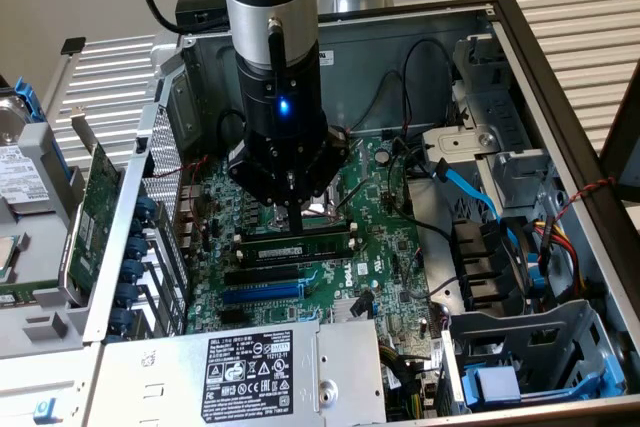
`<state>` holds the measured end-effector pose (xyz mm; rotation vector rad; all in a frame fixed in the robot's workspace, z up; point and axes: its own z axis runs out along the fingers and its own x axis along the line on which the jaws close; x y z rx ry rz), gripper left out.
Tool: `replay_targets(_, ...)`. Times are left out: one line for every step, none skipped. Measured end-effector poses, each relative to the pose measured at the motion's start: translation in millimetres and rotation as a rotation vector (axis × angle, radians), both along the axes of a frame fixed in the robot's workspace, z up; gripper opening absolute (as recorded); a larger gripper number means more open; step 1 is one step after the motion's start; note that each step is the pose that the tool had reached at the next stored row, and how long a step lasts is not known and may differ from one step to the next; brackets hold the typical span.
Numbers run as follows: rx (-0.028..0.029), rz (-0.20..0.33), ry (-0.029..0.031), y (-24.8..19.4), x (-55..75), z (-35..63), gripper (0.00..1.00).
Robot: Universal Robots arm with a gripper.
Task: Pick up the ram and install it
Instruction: 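Press down the ram until it locks into place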
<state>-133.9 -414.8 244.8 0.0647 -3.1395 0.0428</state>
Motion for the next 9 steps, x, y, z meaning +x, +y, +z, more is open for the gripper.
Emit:
replay_targets(0.0, -0.002, 0.0, 0.0, 0.0, 0.0, 0.11)
replay_targets(0.0, -0.003, 0.0, 0.0, 0.0, 0.0, 0.11)
replay_targets(0.0002, -0.003, 0.0, 0.0, 0.0, 0.0, 0.11)
replay_targets(0.0002, -0.003, 0.0, 0.0, 0.0, 0.0, 0.11)
replay_targets(0.0001, -0.003, 0.0, 0.0, 0.0, 0.0, 0.11)
replay_targets(0.0002, -0.003, 0.0, 0.0, 0.0, 0.0, 0.11)
replay_targets(0.0001, -0.003, 0.0, 0.0, 0.0, 0.0, 0.11)
replay_targets(0.0001, -0.003, 0.0, 0.0, 0.0, 0.0, 0.11)
replay_targets(0.0001, -0.003, 0.0, 0.0, 0.0, 0.0, 0.11)
